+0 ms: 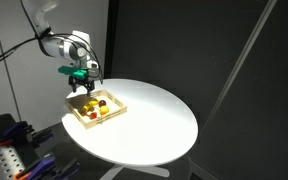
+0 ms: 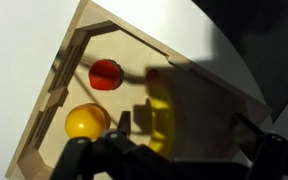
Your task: Remove the banana from the box
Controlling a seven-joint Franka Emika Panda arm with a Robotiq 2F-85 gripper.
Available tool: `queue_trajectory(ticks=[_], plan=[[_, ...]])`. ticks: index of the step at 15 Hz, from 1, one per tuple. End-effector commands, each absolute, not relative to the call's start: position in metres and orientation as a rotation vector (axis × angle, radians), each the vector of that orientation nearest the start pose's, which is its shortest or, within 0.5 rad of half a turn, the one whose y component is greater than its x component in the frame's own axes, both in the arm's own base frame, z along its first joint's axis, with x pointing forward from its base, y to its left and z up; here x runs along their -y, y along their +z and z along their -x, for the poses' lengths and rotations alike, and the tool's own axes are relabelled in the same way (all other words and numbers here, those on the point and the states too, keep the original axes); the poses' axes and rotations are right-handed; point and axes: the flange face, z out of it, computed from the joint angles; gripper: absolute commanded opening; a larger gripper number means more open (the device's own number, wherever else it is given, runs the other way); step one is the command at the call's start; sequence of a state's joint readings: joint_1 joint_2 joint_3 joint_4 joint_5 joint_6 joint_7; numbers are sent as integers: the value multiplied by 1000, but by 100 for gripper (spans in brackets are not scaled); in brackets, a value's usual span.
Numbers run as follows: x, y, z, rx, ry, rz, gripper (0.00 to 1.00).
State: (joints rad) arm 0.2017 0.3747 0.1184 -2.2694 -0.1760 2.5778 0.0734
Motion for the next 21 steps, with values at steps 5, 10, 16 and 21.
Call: queue_trajectory(ticks=[5, 10, 16, 21], plan=[[-178, 165, -532, 465, 107, 3169, 100], [-182, 145, -544, 424, 128, 3182, 100], [-180, 125, -557, 418, 167, 3193, 100], [-182, 112, -562, 443, 183, 3193, 100]])
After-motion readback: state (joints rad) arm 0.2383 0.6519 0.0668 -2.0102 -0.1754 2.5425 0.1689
